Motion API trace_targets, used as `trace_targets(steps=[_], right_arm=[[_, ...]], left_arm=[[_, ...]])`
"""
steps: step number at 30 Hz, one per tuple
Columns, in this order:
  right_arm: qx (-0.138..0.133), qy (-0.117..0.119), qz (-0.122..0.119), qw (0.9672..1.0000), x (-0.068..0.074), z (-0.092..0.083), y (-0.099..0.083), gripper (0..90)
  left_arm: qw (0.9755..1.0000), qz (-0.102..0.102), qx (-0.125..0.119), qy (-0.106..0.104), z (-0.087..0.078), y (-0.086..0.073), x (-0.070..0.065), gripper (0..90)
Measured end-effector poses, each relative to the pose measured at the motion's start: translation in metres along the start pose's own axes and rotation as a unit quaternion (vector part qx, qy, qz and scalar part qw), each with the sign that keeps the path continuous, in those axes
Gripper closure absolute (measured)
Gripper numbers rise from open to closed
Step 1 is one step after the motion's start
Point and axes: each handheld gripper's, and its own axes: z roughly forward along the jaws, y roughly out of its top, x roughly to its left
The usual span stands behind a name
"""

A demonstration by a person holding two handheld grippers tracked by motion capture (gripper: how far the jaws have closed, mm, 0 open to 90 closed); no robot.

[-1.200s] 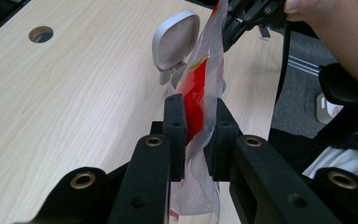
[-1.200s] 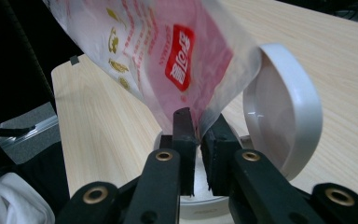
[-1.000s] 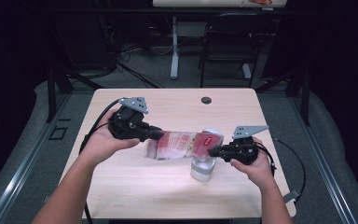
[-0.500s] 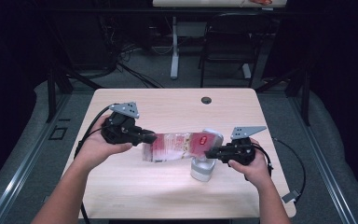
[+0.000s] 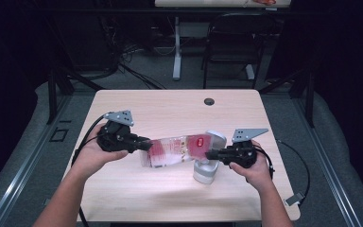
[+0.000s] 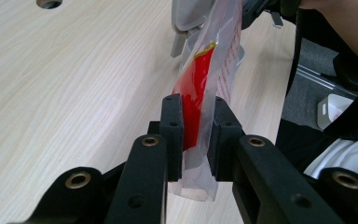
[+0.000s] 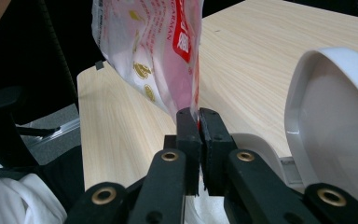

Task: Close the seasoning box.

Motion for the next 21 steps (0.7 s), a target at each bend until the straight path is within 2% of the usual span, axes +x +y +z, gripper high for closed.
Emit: trace_targets(steps=[7,21], right_arm=[[0.006,-0.011,-0.016,0.9998,0.005,0.002,0.004,89.7],[0.01,-0.022,-0.019,0.9995,0.008,0.0,0.019,90.0]], left_arm=[[1.0,-0.005,-0.007,0.002,0.001,-0.01,0.003,78.9],[0.9999,-0.002,-0.011,0.002,0.006,-0.027,0.007,78.3]])
